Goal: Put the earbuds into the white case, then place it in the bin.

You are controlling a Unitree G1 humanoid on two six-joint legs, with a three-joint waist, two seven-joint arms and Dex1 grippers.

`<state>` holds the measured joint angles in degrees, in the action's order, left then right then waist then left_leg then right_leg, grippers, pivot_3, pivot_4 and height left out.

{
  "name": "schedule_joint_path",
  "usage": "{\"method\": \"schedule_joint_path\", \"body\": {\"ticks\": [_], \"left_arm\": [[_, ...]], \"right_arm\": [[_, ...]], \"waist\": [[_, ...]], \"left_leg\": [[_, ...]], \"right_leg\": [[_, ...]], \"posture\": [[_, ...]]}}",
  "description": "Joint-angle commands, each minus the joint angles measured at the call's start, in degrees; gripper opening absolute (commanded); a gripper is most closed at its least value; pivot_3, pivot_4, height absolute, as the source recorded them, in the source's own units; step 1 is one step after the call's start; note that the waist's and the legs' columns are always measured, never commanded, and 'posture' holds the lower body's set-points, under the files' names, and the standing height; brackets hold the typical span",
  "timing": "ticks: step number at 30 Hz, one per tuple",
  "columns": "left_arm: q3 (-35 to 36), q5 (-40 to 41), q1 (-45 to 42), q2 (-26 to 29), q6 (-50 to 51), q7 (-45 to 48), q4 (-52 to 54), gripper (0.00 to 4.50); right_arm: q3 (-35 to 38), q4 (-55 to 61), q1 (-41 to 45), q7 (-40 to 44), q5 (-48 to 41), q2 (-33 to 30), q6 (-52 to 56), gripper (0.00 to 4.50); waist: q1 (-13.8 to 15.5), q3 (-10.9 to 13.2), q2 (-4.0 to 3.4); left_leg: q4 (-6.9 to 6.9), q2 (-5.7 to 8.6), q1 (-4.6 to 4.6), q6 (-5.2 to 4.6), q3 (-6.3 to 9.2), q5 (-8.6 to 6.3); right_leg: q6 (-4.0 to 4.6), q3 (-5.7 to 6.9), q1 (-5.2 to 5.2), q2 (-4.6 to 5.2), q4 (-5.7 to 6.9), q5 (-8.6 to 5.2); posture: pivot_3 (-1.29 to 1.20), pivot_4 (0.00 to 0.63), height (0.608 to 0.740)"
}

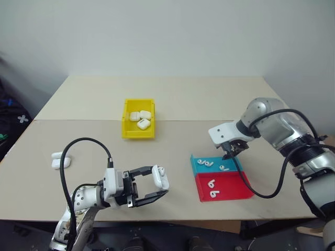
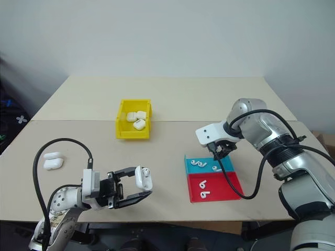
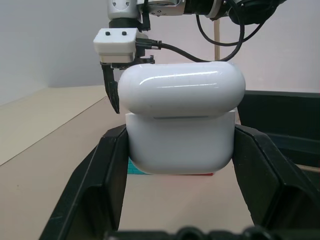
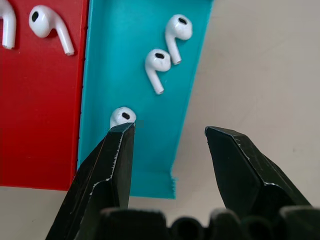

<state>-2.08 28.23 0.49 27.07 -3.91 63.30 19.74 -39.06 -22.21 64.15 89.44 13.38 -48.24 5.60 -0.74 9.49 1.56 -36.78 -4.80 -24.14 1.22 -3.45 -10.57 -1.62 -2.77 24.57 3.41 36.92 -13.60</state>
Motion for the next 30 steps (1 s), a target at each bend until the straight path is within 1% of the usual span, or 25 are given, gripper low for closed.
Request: {"method": "schedule_joint_path", "body": {"ticks": [1, 9, 17, 30], "left_arm": [[-0.8, -0.6, 0.1, -0.3, -2.0, -0.6, 2.0, 2.78], [-1.6, -1.2, -1.2, -0.7, -2.9, -1.3, 0.9, 2.78], [-1.4, -1.3, -2.7, -0.2, -3.5, -1.0, -0.3, 2.78], [-1.8, -1.7, -3.2, -0.2, -4.0, -0.8, -1.0, 2.78]], "right_arm": [[-0.1, 0.5, 1.3, 3.1, 0.7, -0.1, 0.0, 2.74], [-1.5, 2.0, -0.4, 3.1, 0.6, 0.3, 2.7, 2.74], [-1.4, 3.5, -2.5, 3.1, 1.3, 1.0, 5.2, 2.74], [-0.7, 2.3, -3.8, 2.1, 4.5, 2.0, 5.2, 2.74]], "waist": [[0.0, 0.0, 0.0], [0.0, 0.0, -0.01], [-0.1, 0.0, -0.01], [0.0, 0.0, -0.01]], "left_leg": [[0.0, 0.0, 0.0, 0.0, 0.0, 0.0], [0.0, 0.0, 0.01, 0.0, 0.0, 0.0], [0.0, 0.0, 0.0, 0.0, 0.01, 0.0], [-0.01, 0.01, 0.0, 0.0, 0.01, 0.0]], "right_leg": [[0.0, 0.0, 0.0, 0.0, 0.0, 0.0], [-0.08, 0.0, 0.0, -0.01, 0.03, 0.05], [-0.2, 0.01, 0.0, -0.01, 0.03, 0.12], [-0.21, 0.01, 0.0, -0.01, 0.04, 0.13]], "posture": [[0.0, 0.15, 0.74], [0.0, 0.15, 0.74], [0.0, 0.15, 0.74], [0.0, 0.15, 0.74]]}}
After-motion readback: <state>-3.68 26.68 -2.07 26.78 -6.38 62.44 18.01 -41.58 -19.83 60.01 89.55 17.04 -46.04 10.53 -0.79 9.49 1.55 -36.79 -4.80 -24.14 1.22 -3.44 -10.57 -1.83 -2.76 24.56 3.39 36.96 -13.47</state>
